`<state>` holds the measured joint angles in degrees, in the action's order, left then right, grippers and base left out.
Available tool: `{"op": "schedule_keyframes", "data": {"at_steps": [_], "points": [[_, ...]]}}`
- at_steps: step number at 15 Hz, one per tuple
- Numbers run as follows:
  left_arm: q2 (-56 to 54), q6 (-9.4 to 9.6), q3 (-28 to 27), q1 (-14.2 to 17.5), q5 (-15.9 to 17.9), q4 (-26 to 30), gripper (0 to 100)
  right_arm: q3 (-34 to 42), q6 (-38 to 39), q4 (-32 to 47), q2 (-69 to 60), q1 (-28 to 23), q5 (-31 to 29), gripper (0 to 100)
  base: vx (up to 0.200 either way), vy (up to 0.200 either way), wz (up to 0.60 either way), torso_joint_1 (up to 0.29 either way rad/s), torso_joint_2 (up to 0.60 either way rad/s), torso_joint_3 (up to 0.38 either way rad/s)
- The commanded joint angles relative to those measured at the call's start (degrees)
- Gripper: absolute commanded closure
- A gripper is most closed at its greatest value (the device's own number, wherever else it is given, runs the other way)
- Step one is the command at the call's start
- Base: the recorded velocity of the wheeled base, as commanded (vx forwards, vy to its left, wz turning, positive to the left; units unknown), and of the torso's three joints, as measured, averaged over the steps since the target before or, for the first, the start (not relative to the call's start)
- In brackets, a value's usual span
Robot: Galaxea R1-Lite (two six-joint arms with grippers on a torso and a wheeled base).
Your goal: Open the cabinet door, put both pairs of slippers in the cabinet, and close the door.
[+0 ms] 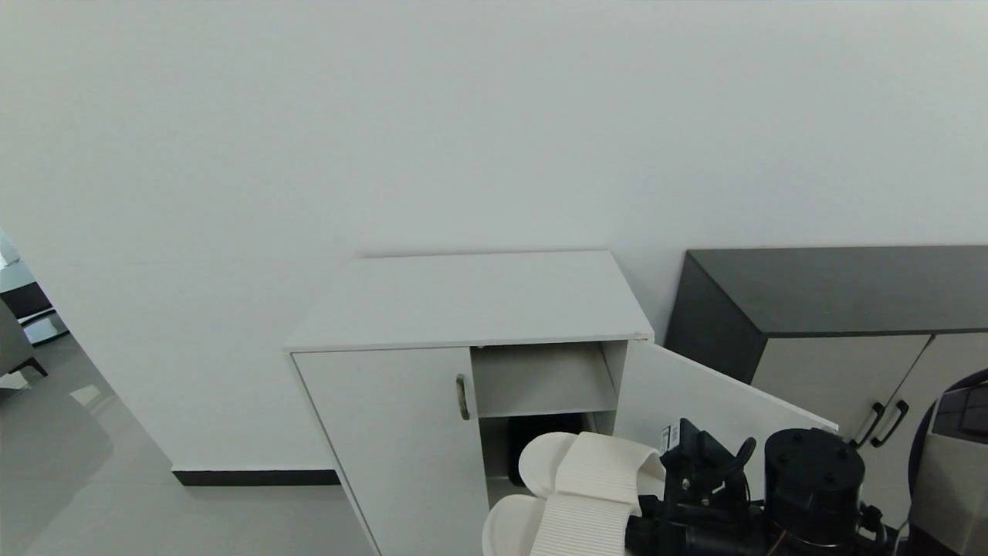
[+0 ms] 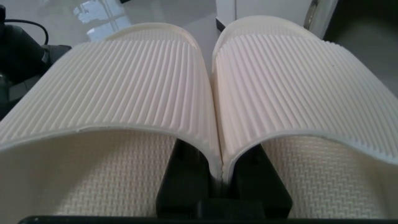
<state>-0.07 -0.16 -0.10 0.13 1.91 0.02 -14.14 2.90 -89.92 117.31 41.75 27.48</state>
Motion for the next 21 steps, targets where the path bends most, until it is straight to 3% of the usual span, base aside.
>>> {"op": "schedule_keyframes", "data": {"at_steps": [1, 21], "points": [[0.07, -0.02, 0.01, 0.04, 0.02, -0.02, 100, -0.01, 0.00, -0.08, 0.20, 0.08, 0.03, 100, 0.000, 0.000, 0.00, -0.178, 0.41, 0.212], [0.07, -0.02, 0.01, 0.04, 0.02, -0.02, 100, 0.08, -0.09, -0.08, 0.55, 0.35, 0.03, 100, 0.000, 0.000, 0.00, -0.224, 0.51, 0.285]]}}
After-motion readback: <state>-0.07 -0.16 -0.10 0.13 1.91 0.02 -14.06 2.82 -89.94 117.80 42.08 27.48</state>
